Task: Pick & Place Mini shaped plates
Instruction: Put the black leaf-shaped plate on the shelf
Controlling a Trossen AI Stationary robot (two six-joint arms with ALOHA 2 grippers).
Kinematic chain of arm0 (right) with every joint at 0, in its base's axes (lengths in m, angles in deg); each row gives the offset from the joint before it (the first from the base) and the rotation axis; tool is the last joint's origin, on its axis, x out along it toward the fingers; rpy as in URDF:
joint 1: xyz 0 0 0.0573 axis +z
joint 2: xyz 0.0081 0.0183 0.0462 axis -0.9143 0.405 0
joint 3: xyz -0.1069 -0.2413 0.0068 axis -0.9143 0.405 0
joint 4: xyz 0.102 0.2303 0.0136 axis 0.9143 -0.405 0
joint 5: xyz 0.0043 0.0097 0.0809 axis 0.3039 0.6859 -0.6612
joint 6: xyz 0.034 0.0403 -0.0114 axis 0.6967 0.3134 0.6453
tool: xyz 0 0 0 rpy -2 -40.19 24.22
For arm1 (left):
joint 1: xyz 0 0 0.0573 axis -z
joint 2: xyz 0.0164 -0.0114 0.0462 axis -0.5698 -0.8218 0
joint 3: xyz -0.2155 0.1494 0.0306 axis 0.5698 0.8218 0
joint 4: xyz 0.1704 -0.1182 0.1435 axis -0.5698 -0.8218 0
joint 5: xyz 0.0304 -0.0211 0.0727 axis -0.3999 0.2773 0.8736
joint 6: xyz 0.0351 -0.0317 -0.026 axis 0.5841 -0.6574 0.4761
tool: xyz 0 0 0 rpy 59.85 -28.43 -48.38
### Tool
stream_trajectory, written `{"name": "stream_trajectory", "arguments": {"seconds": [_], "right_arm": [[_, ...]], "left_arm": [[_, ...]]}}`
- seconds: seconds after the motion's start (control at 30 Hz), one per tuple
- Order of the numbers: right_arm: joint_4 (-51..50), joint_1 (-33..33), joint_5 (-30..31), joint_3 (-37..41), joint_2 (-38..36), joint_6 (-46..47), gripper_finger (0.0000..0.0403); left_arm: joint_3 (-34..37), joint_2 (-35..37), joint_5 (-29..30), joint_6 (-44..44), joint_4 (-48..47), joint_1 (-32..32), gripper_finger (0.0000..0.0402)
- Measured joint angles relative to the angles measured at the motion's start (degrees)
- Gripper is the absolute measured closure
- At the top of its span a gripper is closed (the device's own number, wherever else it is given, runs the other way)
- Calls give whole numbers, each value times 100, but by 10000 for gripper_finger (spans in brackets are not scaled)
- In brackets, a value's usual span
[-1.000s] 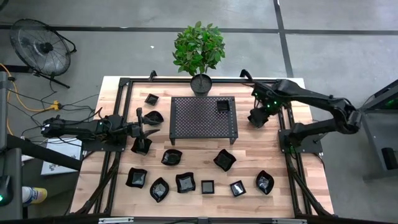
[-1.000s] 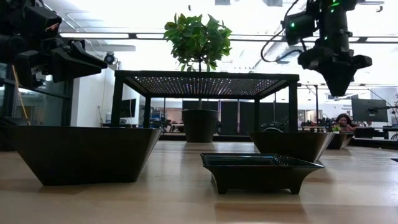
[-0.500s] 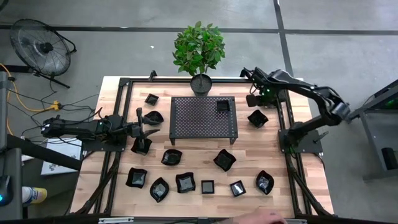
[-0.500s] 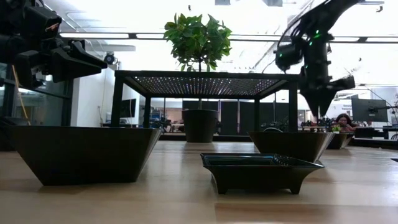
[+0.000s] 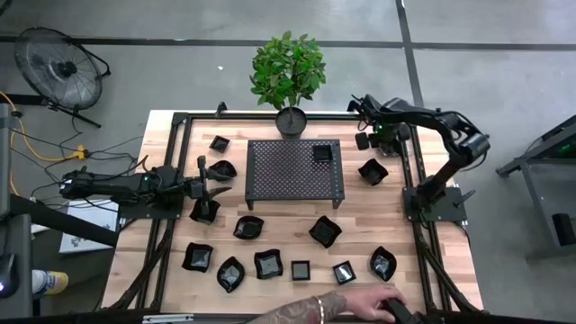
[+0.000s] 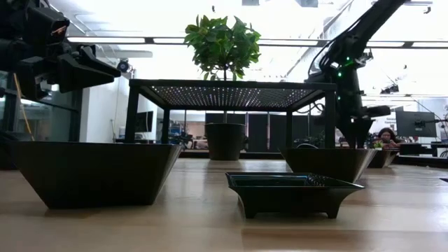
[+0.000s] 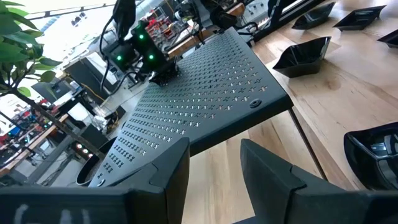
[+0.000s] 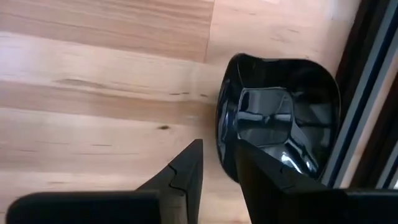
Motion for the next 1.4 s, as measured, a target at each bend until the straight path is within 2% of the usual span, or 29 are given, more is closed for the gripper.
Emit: {"name": "stream_trajectory", "arguments": {"seconds": [0.47, 1.03, 1.4], "right_arm": [[163, -187, -60, 0, 422, -301, 313], [202, -241, 3, 0, 434, -218, 314], [150, -208, 87, -35, 523, -209, 356]], "left_arm": [[0, 1, 0, 1, -1, 0, 261], [0, 0, 0, 1, 0, 0, 261], [-1, 1, 0, 1, 0, 0, 261]]}}
